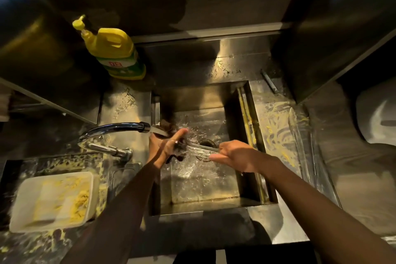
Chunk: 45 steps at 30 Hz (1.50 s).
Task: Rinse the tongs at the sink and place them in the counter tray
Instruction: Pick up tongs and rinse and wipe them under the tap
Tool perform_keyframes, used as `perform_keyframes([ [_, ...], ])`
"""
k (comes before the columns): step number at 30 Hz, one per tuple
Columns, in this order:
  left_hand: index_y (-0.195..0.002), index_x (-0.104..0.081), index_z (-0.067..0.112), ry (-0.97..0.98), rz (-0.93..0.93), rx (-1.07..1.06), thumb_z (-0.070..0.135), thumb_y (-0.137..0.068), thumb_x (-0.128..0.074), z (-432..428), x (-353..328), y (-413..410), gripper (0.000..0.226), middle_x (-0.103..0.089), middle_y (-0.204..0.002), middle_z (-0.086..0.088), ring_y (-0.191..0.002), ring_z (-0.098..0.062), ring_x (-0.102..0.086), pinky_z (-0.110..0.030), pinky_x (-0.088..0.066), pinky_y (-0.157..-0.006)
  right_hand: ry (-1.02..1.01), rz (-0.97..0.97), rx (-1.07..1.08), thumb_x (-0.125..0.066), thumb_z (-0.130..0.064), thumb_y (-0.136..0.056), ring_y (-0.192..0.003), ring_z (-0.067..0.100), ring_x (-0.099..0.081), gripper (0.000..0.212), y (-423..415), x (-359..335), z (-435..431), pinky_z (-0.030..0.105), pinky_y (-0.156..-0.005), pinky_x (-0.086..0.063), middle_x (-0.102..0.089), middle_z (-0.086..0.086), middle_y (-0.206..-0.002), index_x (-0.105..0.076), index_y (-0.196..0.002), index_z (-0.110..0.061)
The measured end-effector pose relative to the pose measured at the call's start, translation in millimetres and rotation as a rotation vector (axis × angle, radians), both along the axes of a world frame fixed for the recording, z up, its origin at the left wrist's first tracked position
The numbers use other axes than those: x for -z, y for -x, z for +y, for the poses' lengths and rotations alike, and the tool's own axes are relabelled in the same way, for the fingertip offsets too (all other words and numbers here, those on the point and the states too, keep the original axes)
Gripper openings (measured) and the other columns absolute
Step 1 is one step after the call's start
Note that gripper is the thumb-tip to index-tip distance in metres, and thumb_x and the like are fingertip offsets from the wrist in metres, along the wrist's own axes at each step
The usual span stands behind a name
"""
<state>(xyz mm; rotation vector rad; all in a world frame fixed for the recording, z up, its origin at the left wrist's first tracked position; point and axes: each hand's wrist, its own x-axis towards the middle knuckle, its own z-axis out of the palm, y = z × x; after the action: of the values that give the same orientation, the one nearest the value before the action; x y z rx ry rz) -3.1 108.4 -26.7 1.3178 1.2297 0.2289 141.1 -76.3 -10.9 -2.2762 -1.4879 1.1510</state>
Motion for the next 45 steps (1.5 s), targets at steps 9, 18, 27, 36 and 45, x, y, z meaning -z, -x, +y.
perform_keyframes([
  [9, -0.104, -0.065, 0.000, 0.469, -0.304, -0.416, 0.033, -0.098, -0.043, 9, 10, 22, 0.040, -0.068, -0.108, -0.021, -0.110, -0.039, -0.060, -0.050, -0.049, -0.097, 0.009, 0.116, 0.361, -0.049, -0.060, -0.095, -0.079, 0.020, -0.055, 0.047, 15, 26, -31, 0.031, -0.069, -0.041, -0.056, 0.005, -0.088, -0.058, -0.087, -0.015],
  [18, -0.087, -0.078, 0.012, 0.401, -0.221, -0.194, 0.036, -0.081, -0.077, -27, 1, 5, 0.025, -0.077, -0.087, -0.013, -0.077, -0.029, -0.071, -0.045, -0.056, -0.084, -0.018, 0.237, 0.389, -0.051, -0.062, -0.094, -0.072, 0.035, -0.054, 0.072, 47, 25, -11, 0.050, -0.074, -0.049, -0.059, 0.027, -0.084, -0.061, -0.094, 0.010],
  [27, -0.087, -0.067, 0.012, 0.253, -0.170, -0.247, 0.027, -0.079, -0.081, -25, 3, -2, 0.022, -0.074, -0.081, -0.007, -0.069, -0.016, -0.071, -0.027, -0.053, -0.064, 0.045, 0.134, 0.311, -0.046, -0.074, -0.088, -0.080, 0.022, -0.063, 0.057, 38, 28, -6, 0.041, -0.077, -0.055, -0.064, 0.007, -0.089, -0.061, -0.083, -0.019],
  [36, -0.127, -0.055, 0.005, 0.075, 0.074, -0.302, 0.054, -0.084, -0.068, -26, 10, -3, 0.067, -0.064, -0.112, -0.003, -0.096, -0.021, -0.060, -0.025, -0.041, -0.088, 0.043, -0.223, 0.090, -0.012, -0.090, -0.068, -0.078, 0.012, -0.056, 0.088, -18, 19, -33, 0.030, -0.075, -0.046, -0.054, -0.005, -0.085, -0.064, -0.068, -0.019],
  [45, -0.135, -0.051, -0.003, 0.255, 0.007, -0.392, 0.039, -0.081, -0.076, -48, -3, -15, 0.073, -0.059, -0.132, -0.017, -0.120, -0.035, -0.056, -0.038, -0.043, -0.105, -0.150, -0.200, 0.362, -0.019, -0.080, -0.086, -0.069, 0.010, -0.054, 0.073, 2, 25, -58, 0.033, -0.073, -0.052, -0.052, -0.006, -0.086, -0.058, -0.062, -0.022],
])
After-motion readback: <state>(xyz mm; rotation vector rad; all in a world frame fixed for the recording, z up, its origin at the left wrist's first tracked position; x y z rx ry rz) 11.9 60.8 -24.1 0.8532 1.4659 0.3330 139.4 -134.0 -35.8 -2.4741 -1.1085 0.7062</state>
